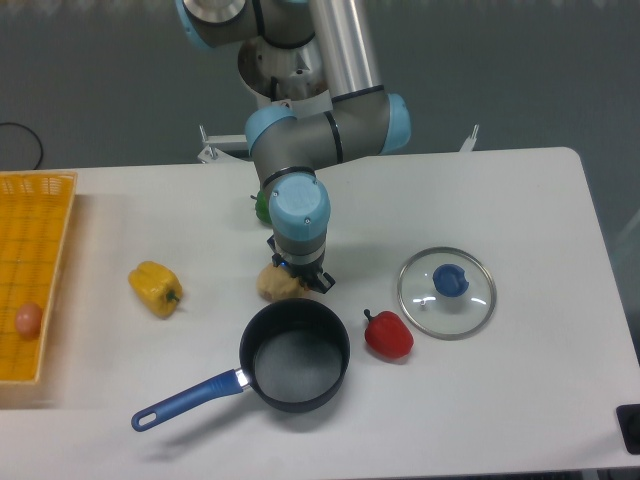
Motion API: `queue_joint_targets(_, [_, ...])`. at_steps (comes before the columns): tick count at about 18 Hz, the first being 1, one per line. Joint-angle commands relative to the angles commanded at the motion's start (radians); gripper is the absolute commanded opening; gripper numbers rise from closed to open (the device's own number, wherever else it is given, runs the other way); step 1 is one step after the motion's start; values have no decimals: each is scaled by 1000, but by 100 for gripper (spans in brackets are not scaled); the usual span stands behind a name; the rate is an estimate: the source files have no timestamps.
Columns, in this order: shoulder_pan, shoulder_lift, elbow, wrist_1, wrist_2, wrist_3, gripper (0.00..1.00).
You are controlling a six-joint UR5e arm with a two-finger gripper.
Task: Pick up the bread
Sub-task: 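Lift the bread bun and carry it up over the glass lid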
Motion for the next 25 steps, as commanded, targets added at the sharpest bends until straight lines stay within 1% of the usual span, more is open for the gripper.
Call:
queue_joint_targets(4, [43,49,2,-11,0,81,14])
queue_joint_targets(6, [77,66,18,-56,-2,144,14])
queue_joint_targets(11, [179,84,96,-147,0,346,14])
queue_joint_targets(13, [225,84,147,-187,0,446,14])
queue_joint_targets(15, [258,83,196,-228,0,503,14])
queue_joint_targets(16, [271,78,218,-238,0,520,14])
queue_joint_targets(18, [304,68,238,-242,0,552,14])
queue_joint_targets(20, [340,51,248,-235,0,615,14])
queue_joint_targets(22, [365,29,276,-235,6,667,14])
queue_joint_targets(25, [382,3,308,-242,67,721,14])
